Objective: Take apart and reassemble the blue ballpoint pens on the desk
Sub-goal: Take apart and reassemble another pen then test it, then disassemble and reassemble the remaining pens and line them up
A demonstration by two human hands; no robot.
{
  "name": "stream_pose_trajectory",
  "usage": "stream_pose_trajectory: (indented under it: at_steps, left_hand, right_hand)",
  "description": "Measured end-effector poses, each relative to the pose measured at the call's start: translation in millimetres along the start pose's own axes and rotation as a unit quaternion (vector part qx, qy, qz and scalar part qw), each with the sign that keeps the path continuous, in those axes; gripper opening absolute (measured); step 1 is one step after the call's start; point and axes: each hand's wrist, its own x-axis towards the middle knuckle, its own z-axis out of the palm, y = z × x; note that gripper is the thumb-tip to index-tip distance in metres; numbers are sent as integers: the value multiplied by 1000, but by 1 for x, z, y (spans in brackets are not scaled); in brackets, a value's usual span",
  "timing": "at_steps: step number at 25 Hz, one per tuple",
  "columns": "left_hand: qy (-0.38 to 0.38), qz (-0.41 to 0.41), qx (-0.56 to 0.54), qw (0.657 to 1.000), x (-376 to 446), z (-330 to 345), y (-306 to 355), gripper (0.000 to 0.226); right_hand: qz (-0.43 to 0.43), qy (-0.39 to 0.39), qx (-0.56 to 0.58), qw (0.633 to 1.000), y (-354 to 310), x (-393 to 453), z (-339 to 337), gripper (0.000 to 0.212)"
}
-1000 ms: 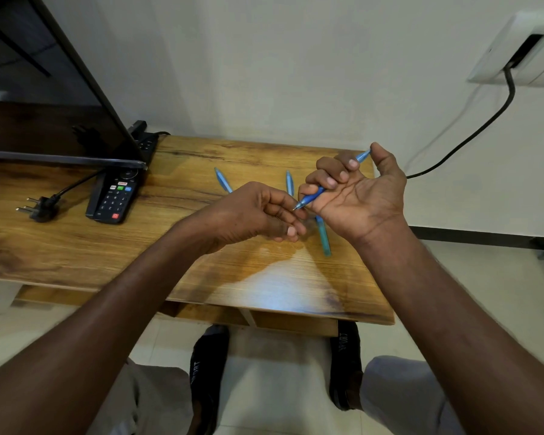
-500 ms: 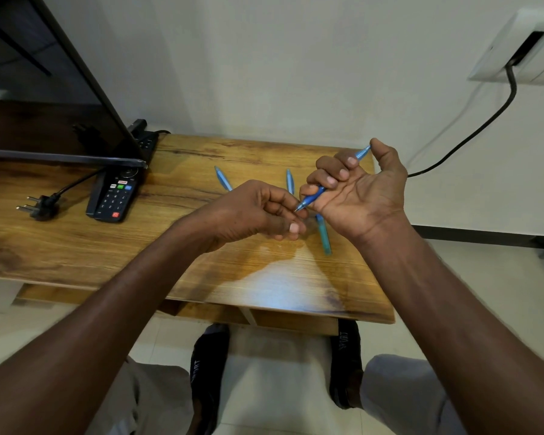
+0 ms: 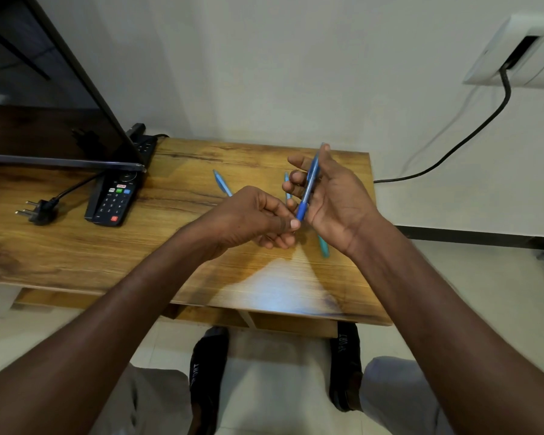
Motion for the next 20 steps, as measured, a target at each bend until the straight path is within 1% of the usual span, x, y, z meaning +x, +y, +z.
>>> stream_pose_trajectory:
  at_steps: [2, 4, 5, 6, 8, 12, 16, 20]
  left_hand:
    - [16, -17, -9, 1000, 0, -1, 1, 23]
    - [46, -35, -20, 998, 1, -6, 0, 24]
    - [64, -42, -28, 997, 1, -8, -1, 25]
    - [80, -48, -36, 995, 0, -11, -3, 26]
    - [113, -58, -42, 991, 1, -12, -6, 27]
    - [165, -88, -15, 982, 6, -8, -14, 22]
    - [193, -87, 109, 971, 13, 4, -21, 18]
    - [201, -41, 202, 958, 16, 11, -26, 18]
  right_hand:
    - [-9, 39, -104, 994, 2, 0, 3, 46]
    - [-55, 97, -246, 963, 6, -1, 5, 34]
    - [-90, 121, -296, 943, 8, -2, 6, 28]
    - [-124, 140, -322, 928, 9, -3, 6, 23]
    - [-159, 154, -324, 920, 9, -4, 4, 22]
    - [-128, 167, -308, 928, 6, -5, 0, 27]
    - [-113, 165, -298, 933, 5, -5, 0, 27]
    - [-110, 164, -300, 933, 6, -4, 2, 28]
